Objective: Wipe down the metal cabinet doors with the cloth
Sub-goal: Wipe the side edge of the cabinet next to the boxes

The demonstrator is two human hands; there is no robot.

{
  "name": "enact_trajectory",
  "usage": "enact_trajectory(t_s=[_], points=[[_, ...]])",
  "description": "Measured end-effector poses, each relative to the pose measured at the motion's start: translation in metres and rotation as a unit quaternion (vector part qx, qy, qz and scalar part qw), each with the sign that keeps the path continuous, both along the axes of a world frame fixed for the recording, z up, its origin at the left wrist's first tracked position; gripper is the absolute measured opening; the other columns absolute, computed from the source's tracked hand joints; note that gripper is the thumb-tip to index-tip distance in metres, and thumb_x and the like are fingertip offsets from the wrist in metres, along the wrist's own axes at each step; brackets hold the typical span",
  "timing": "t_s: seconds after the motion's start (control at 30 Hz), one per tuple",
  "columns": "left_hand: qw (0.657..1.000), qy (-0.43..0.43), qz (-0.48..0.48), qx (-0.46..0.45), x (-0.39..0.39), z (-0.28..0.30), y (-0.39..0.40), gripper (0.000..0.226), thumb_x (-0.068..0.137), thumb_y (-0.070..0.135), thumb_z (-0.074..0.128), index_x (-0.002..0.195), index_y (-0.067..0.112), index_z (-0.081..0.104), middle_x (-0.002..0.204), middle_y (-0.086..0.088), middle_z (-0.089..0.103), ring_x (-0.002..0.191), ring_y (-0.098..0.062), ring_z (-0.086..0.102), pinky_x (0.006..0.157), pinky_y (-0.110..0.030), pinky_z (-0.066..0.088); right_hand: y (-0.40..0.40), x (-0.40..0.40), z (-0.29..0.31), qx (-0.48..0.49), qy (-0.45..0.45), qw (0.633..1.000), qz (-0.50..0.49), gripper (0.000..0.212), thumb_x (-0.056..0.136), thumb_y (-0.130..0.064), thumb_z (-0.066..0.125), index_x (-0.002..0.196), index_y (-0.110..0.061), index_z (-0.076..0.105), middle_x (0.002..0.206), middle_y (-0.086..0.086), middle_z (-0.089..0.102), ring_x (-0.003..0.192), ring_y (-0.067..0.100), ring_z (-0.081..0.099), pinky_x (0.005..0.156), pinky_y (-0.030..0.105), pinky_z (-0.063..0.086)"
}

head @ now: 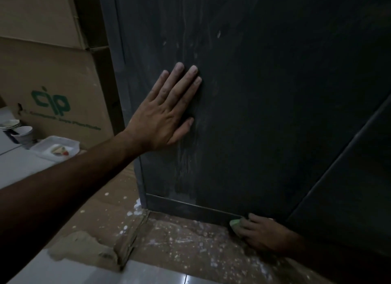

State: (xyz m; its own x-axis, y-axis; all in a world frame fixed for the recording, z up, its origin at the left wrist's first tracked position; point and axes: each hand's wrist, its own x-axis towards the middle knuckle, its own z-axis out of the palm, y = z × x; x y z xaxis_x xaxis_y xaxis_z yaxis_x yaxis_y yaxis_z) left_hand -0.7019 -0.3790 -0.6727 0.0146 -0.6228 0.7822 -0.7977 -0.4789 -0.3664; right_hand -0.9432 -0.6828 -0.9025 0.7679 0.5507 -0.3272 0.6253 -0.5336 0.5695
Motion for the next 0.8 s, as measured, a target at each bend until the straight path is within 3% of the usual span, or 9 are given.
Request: enact_trajectory(t_s=[0.1,0.23,0.33,0.4,0.63,0.7,0.8], points=[[1.0,0.005,-0.003,-0.015,-0.003,-0.001,-0.006,0.077,0.108,0.044,0.046,0.164,-0.001,0.018,0.169,-0.028,0.021,0.159,-0.043,0.011,0.132,-0.052,0.004,0.06,0.046,-0.013,0.055,-0.067,0.995,0.041,0.037,0.086,-0.044,0.071,0.116,-0.023,0.075,0.137,-0.002,0.062,0.117,0.021,0.058,0.094,0.036,0.05],[1.0,-0.004,-0.004,-0.021,0.0,-0.002,-0.006,0.077,0.106,0.044,0.046,0.163,-0.002,0.021,0.168,-0.028,0.022,0.157,-0.045,0.014,0.131,-0.052,0.004,0.082,0.06,-0.01,0.109,-0.04,0.993,-0.025,0.045,0.091,-0.039,0.048,0.131,-0.024,0.063,0.139,-0.002,0.057,0.119,0.024,0.058,0.098,0.038,0.049],[1.0,-0.002,-0.01,-0.029,0.001,-0.003,-0.007,0.077,0.106,0.045,0.045,0.163,-0.001,0.021,0.168,-0.028,0.022,0.157,-0.045,0.014,0.131,-0.052,0.005,0.026,0.021,-0.011,-0.011,0.024,1.0,-0.014,0.042,0.086,-0.047,0.063,0.118,-0.024,0.074,0.138,-0.003,0.061,0.117,0.021,0.058,0.096,0.038,0.045],[1.0,-0.008,-0.008,-0.026,0.002,-0.003,-0.007,0.077,0.107,0.046,0.044,0.163,-0.001,0.021,0.169,-0.028,0.023,0.158,-0.044,0.015,0.131,-0.052,0.005,0.014,0.014,-0.013,-0.067,0.004,0.998,-0.001,0.04,0.086,-0.049,0.067,0.114,-0.022,0.077,0.136,-0.002,0.063,0.114,0.022,0.059,0.095,0.039,0.039],[1.0,0.0,0.0,-0.011,0.001,-0.002,-0.006,0.077,0.107,0.046,0.045,0.164,0.001,0.02,0.169,-0.026,0.022,0.158,-0.043,0.015,0.132,-0.051,0.006,0.122,0.096,-0.006,0.078,-0.091,0.993,0.014,0.045,0.093,-0.029,0.035,0.118,-0.023,0.071,0.136,0.002,0.054,0.117,0.03,0.051,0.094,0.046,0.036],[1.0,0.001,-0.002,-0.008,0.002,-0.002,-0.004,0.077,0.107,0.047,0.045,0.165,0.001,0.019,0.17,-0.025,0.02,0.16,-0.041,0.01,0.132,-0.051,0.005,0.097,0.082,-0.004,0.069,-0.093,0.992,0.058,0.036,0.094,-0.031,0.046,0.114,-0.024,0.074,0.137,0.0,0.057,0.116,0.028,0.054,0.093,0.043,0.043],[1.0,-0.002,0.004,0.0,0.003,-0.001,0.0,0.078,0.108,0.048,0.045,0.165,0.003,0.018,0.172,-0.023,0.018,0.161,-0.036,0.005,0.132,-0.051,0.007,0.064,0.054,0.008,0.029,-0.065,0.991,0.117,0.014,0.089,-0.037,0.066,0.091,-0.032,0.078,0.136,-0.004,0.061,0.113,0.022,0.061,0.091,0.038,0.048]])
